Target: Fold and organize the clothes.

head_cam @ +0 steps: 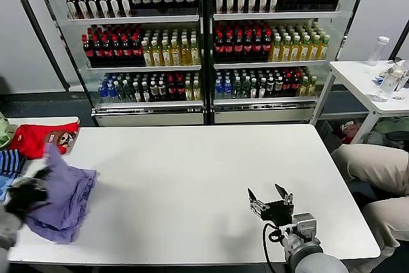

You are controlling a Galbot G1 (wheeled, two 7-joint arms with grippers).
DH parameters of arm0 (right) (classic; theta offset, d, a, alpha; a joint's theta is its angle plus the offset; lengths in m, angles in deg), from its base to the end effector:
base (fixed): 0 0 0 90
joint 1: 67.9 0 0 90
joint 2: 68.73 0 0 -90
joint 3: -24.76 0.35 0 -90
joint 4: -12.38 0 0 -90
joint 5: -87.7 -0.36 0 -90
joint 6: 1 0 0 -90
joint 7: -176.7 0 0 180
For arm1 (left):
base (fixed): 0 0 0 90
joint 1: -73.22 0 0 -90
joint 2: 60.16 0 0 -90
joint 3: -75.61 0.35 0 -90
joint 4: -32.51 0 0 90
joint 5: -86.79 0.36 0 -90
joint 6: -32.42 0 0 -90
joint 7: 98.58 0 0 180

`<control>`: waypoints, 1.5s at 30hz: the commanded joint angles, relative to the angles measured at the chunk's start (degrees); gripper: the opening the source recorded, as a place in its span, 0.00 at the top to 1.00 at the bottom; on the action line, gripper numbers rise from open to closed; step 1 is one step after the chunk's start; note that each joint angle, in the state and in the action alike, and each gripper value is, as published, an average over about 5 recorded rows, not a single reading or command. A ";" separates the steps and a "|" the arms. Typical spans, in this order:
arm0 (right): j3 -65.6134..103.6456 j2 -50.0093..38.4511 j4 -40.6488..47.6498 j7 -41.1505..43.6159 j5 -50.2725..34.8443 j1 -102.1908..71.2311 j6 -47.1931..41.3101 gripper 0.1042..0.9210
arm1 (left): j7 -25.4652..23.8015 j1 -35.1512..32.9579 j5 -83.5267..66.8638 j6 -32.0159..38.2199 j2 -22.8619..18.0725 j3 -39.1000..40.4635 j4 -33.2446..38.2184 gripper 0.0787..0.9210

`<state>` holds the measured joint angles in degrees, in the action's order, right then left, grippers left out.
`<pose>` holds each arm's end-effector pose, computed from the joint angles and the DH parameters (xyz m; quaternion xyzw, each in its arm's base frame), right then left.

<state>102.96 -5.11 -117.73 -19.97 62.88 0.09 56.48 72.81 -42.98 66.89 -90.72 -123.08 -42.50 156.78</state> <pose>0.2009 -0.0020 -0.2223 0.0949 -0.9768 0.0269 0.1900 0.2057 0.1919 -0.1763 0.0330 -0.9808 -0.1118 0.1565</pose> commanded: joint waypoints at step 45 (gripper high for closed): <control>-24.98 12.08 15.51 -5.90 -11.58 13.44 -0.61 0.12 | 4.45 3.07 25.78 27.27 -13.07 16.34 -5.03 0.12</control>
<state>85.12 3.77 -106.44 -22.61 55.10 11.29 56.15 77.84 -38.51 90.50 -66.57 -137.32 -22.64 153.52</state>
